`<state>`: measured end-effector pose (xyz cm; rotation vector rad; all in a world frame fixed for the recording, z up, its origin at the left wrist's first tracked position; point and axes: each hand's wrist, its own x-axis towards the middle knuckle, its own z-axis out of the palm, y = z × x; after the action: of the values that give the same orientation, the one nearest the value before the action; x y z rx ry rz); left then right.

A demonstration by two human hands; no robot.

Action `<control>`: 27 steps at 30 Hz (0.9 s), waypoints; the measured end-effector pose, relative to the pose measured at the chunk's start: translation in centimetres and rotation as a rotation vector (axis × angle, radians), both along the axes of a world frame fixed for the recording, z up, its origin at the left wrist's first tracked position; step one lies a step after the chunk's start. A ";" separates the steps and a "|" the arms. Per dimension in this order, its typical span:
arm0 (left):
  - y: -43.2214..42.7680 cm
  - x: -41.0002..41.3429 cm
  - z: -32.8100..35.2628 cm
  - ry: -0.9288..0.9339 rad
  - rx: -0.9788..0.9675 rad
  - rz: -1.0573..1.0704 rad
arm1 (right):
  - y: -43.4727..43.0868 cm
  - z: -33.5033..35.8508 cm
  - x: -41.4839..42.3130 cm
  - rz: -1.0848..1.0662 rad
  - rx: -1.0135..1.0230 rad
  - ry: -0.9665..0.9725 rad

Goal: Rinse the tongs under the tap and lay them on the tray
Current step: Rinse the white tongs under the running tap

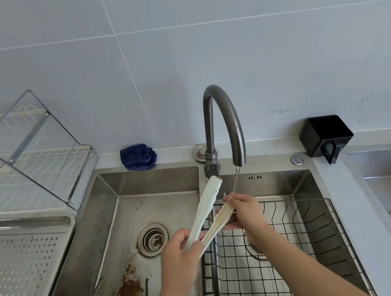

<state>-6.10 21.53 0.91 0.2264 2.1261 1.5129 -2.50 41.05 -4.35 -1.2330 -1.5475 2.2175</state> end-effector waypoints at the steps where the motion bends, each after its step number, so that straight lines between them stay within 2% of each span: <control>1: 0.1 -0.1 -0.2 0.007 -0.002 -0.003 | -0.4 -0.2 0.1 0.008 0.001 0.018; 5: 0.3 -0.3 -0.8 -0.001 -0.033 -0.007 | -1.4 -0.5 0.1 0.092 -0.041 0.050; 10: 0.4 -0.2 -0.5 0.022 -0.018 -0.015 | 0.6 -0.4 -0.1 -0.044 -0.071 0.015; 15: 0.1 -0.9 -1.0 0.058 -0.062 -0.031 | 0.1 -0.7 0.4 0.018 -0.027 0.037; 19: 0.2 -0.8 -0.5 0.076 -0.030 -0.026 | 0.7 -0.4 0.0 -0.053 -0.028 0.044; 22: 0.2 -1.1 -0.8 0.094 -0.034 -0.018 | 0.5 -0.2 -0.3 -0.032 -0.159 0.113; 27: -0.1 -0.7 -1.2 0.084 -0.063 0.003 | -0.3 -0.6 -0.1 -0.092 -0.627 0.425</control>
<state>-6.82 21.45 -0.24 0.2681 2.2371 1.4586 -2.62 40.70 -4.99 -0.8269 -0.6461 2.7620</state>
